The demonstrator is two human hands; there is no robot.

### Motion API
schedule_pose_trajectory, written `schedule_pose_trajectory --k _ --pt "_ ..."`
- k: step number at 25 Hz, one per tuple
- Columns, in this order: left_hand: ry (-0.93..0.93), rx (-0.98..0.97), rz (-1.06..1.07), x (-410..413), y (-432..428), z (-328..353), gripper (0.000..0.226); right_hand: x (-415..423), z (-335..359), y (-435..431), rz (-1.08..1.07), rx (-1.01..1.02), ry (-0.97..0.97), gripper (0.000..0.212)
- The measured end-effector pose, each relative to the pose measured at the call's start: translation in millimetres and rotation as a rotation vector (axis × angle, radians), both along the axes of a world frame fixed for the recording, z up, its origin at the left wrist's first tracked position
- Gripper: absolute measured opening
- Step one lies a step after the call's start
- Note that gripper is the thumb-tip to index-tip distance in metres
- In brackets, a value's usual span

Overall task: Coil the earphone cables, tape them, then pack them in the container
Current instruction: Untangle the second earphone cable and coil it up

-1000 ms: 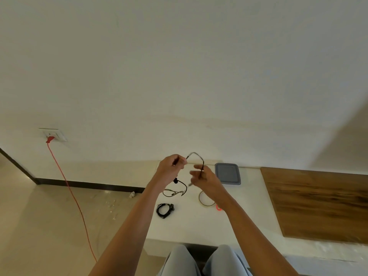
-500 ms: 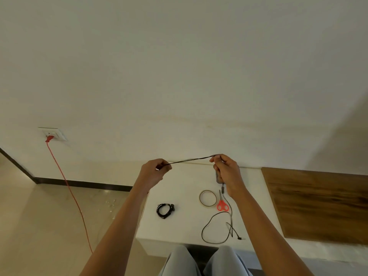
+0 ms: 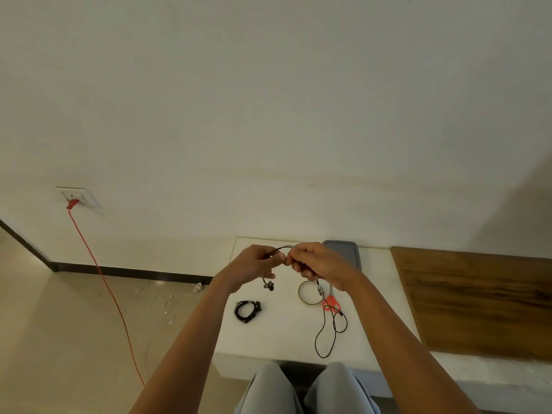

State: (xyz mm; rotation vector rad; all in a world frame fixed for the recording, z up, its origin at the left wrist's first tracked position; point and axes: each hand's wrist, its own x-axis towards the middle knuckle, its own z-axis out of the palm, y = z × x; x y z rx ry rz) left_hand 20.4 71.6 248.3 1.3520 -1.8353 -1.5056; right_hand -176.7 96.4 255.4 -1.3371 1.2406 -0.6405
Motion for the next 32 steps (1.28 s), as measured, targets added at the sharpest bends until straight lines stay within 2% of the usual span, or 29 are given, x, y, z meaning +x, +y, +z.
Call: schedule_pose_trajectory --k 4,7,8,10,14,16,19,21,22,23,25,26,27,29,32 --pt "-0.039 -0.293 0.266 8.0 -6.9 4.0 0.030 -11.9 -12.3 1.6 0.018 -0.022 -0.023 0.018" --pt "0.131 -0.277 0.628 35.1 -16.0 0.2 0.030 -30.0 -25.3 6.2 -0.003 0.008 0.029 0.015" --pt "0.127 -0.262 0.731 45.9 -18.4 -2.3 0.030 -35.6 -28.4 8.5 -0.025 0.027 0.026 0.017" --pt "-0.031 -0.210 0.795 64.9 -19.4 -12.7 0.032 -42.1 -31.5 11.5 -0.091 0.044 -0.016 0.022" --pt "-0.386 -0.020 0.574 78.6 -17.2 -45.4 0.038 -28.8 -24.7 9.0 -0.100 0.013 -0.072 0.027" --pt "-0.628 0.048 0.429 76.0 -11.7 -61.3 0.045 -15.0 -19.0 6.6 -0.040 -0.013 -0.026 0.026" --pt "-0.871 0.211 0.284 70.6 2.2 -77.0 0.052 0.2 -13.8 5.7 0.034 -0.043 0.065 0.024" --pt "-1.006 0.224 0.078 60.4 10.0 -73.1 0.056 5.8 -14.6 7.4 0.086 -0.059 0.141 0.022" --pt "-0.972 0.169 -0.002 52.4 11.8 -65.3 0.052 8.4 -15.9 8.4 0.110 -0.062 0.178 0.021" --pt "-0.812 0.110 -0.035 42.7 13.0 -56.3 0.048 11.0 -17.8 9.5 0.132 -0.063 0.212 0.021" --pt "-0.294 0.102 -0.016 20.5 19.9 -36.6 0.046 15.1 -22.0 10.6 0.169 -0.064 0.270 0.022" --pt "-0.097 0.112 -0.054 7.3 24.6 -25.8 0.051 16.3 -23.5 10.8 0.181 -0.062 0.294 0.022" --pt "0.024 0.129 -0.103 -2.0 28.3 -19.8 0.057 16.5 -24.7 10.8 0.187 -0.057 0.305 0.021" --pt "0.048 0.155 -0.141 -13.3 31.9 -19.0 0.058 14.4 -26.3 10.4 0.181 -0.055 0.277 0.016" --pt "-0.238 -0.001 -0.142 -8.1 25.1 -28.5 0.047 3.2 -29.3 10.9 0.164 -0.072 0.303 0.007"
